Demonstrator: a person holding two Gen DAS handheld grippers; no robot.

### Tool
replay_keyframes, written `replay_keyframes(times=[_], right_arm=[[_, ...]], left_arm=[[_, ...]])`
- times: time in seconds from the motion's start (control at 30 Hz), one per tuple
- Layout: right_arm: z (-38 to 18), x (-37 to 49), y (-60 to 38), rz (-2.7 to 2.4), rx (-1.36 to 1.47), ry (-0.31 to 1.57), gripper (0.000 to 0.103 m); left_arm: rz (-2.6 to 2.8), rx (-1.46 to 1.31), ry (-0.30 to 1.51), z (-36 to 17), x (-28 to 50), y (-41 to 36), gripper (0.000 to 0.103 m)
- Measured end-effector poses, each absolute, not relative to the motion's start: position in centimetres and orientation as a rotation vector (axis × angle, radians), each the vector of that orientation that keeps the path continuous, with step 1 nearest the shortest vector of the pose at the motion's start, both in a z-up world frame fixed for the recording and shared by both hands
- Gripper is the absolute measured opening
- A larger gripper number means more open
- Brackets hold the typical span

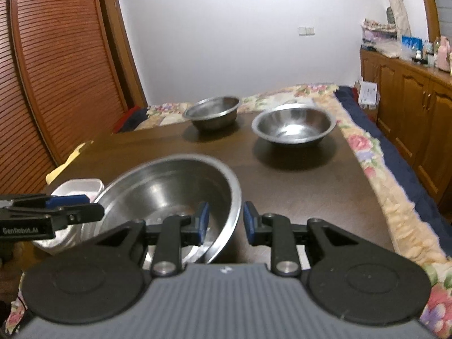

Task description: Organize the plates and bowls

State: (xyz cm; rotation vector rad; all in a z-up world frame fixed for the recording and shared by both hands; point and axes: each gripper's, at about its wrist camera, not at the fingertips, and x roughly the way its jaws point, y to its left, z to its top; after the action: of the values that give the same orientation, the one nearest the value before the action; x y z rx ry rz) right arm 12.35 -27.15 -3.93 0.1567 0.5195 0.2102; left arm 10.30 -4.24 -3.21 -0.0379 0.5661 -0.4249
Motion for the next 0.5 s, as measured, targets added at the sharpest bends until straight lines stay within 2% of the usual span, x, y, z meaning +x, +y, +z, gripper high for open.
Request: replay_keyframes(times=[0.1, 0.5], right_arm=[[-2.4, 12.3, -27.7, 0.202, 0.148, 0.483, 0.031], [3.6, 13.8, -28.0, 0.214, 0.035, 0.369, 0.033]], left_arm=[[-0.418, -0.033, 0.540, -2.1, 10.6, -4.0, 0.057], [-0.437, 0.018, 0.457, 2.7, 12.1, -4.5, 0.058]])
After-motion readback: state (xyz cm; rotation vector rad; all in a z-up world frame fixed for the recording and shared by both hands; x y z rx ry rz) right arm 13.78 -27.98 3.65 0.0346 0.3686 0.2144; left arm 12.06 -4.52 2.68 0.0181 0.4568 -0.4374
